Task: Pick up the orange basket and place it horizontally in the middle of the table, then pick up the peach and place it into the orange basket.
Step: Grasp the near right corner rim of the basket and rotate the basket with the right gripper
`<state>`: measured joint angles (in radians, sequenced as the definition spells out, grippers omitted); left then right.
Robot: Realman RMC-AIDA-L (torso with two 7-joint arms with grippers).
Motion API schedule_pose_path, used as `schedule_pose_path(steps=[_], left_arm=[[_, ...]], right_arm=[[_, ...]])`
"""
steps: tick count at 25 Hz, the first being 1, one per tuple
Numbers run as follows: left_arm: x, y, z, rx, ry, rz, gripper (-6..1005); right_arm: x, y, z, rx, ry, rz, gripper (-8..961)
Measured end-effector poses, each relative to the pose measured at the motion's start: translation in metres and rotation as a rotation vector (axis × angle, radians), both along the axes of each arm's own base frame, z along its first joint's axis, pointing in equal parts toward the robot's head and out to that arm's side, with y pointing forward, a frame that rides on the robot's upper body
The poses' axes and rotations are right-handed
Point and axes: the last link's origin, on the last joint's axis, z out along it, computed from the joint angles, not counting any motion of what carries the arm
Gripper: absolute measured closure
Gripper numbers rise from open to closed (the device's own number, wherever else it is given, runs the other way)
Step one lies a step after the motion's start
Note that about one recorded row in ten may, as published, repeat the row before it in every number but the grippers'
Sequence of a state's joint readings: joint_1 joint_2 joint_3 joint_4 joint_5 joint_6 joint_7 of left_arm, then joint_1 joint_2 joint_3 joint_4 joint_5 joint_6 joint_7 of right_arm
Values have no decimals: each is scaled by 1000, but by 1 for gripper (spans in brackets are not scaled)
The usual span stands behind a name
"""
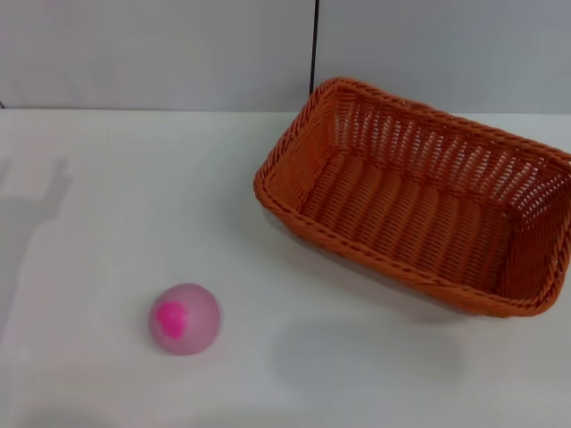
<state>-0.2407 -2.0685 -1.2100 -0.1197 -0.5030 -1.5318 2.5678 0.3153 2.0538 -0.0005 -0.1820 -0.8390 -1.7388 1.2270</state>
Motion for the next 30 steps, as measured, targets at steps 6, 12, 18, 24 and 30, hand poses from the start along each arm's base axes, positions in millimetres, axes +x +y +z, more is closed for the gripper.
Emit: schedule_pose_path(steps=[6,12,18,24,30], left_arm=[[2,2,-1,-3,-2,-6,139],[3,1,-1,-3,-9,-11,140],[1,-4,3,18,-18,-18,139],[0,-12,9,47,-23,-33,139],[-2,-16,12,59,-7,-30,139]], right_arm=[[1,0,3,-6,15,15,506],[7,-2,2,-32,16,-12,503],[16,-4,2,-88,9,-60,501],[19,2,0,-183,-65,-120,498],[17,30,-12,-402,-195,-160,495]])
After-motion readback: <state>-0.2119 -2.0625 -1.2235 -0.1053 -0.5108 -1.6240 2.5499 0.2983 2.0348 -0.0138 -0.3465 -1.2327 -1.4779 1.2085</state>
